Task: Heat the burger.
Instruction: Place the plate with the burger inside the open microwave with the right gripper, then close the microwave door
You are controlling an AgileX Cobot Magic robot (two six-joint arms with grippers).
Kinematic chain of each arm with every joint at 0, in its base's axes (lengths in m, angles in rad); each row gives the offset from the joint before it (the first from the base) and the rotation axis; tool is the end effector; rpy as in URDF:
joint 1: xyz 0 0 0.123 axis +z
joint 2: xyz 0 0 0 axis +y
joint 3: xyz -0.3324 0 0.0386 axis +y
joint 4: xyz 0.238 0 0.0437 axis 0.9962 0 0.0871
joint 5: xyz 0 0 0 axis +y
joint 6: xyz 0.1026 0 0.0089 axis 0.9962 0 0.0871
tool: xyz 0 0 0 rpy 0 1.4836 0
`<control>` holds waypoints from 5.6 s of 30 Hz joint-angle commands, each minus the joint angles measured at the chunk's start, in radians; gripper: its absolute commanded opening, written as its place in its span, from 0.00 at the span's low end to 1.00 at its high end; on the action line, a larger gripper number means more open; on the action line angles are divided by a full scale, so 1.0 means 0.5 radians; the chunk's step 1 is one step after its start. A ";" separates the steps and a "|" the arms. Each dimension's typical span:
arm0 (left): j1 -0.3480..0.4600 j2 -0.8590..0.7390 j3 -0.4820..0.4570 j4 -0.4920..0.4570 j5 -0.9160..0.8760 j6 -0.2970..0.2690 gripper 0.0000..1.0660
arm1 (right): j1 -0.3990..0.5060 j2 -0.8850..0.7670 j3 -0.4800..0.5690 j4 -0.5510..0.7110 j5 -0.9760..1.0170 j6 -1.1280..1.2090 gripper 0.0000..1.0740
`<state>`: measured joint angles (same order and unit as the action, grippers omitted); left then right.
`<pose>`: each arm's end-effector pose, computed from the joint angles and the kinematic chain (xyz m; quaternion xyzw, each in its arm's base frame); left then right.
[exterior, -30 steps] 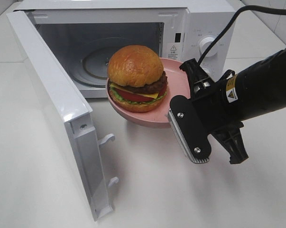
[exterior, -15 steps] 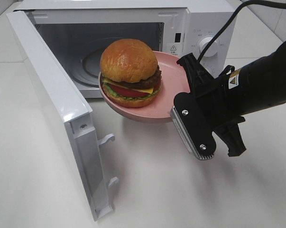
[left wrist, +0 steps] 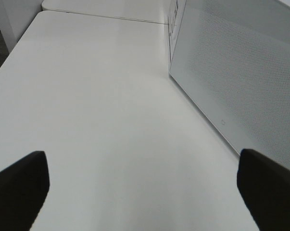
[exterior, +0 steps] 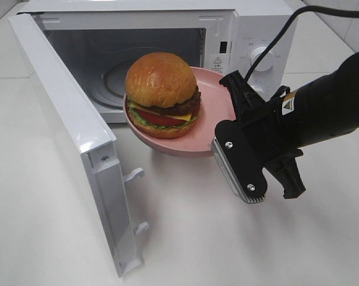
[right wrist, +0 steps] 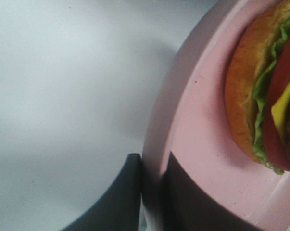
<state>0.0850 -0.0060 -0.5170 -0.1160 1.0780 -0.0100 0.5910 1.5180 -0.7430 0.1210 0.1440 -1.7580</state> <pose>-0.0556 -0.0153 0.2703 -0.0370 0.8495 -0.0382 0.5249 0.2406 0.1636 0.2456 -0.8383 0.4079 -0.1738 0.3172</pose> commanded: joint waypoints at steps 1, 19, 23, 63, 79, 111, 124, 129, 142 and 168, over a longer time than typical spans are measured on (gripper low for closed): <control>-0.010 -0.028 0.002 -0.010 -0.022 -0.006 0.92 | 0.028 0.038 -0.024 0.022 -0.172 0.006 0.00; -0.010 -0.028 0.002 -0.010 -0.022 -0.006 0.92 | 0.104 0.270 -0.266 0.022 -0.202 0.054 0.01; -0.010 -0.028 0.002 -0.010 -0.022 -0.006 0.92 | 0.104 0.316 -0.310 0.022 -0.200 0.054 0.01; -0.010 -0.028 0.002 -0.010 -0.022 -0.006 0.92 | 0.098 1.004 -1.174 -0.414 0.054 0.722 0.03; -0.010 -0.028 0.002 -0.010 -0.022 -0.006 0.92 | 0.098 1.278 -1.674 -0.878 0.368 1.344 0.03; -0.010 -0.028 0.002 -0.010 -0.022 -0.010 0.92 | 0.098 1.464 -1.980 -0.974 0.530 1.664 0.40; -0.010 -0.028 0.002 -0.010 -0.022 -0.008 0.92 | 0.098 1.260 -1.658 -0.970 0.348 1.694 0.44; -0.010 -0.028 0.002 -0.010 -0.022 -0.008 0.92 | 0.098 1.176 -1.568 -0.970 0.300 1.716 0.52; -0.010 -0.028 0.002 -0.010 -0.022 -0.008 0.92 | 0.098 0.910 -1.248 -0.964 0.200 1.720 0.63; -0.010 -0.028 0.002 -0.010 -0.022 -0.008 0.92 | -0.066 0.170 -0.462 -0.744 0.160 2.490 0.71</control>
<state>0.0850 -0.0060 -0.5170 -0.1160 1.0780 -0.0100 0.5670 1.6180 -0.9790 -0.2580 0.2190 -0.5440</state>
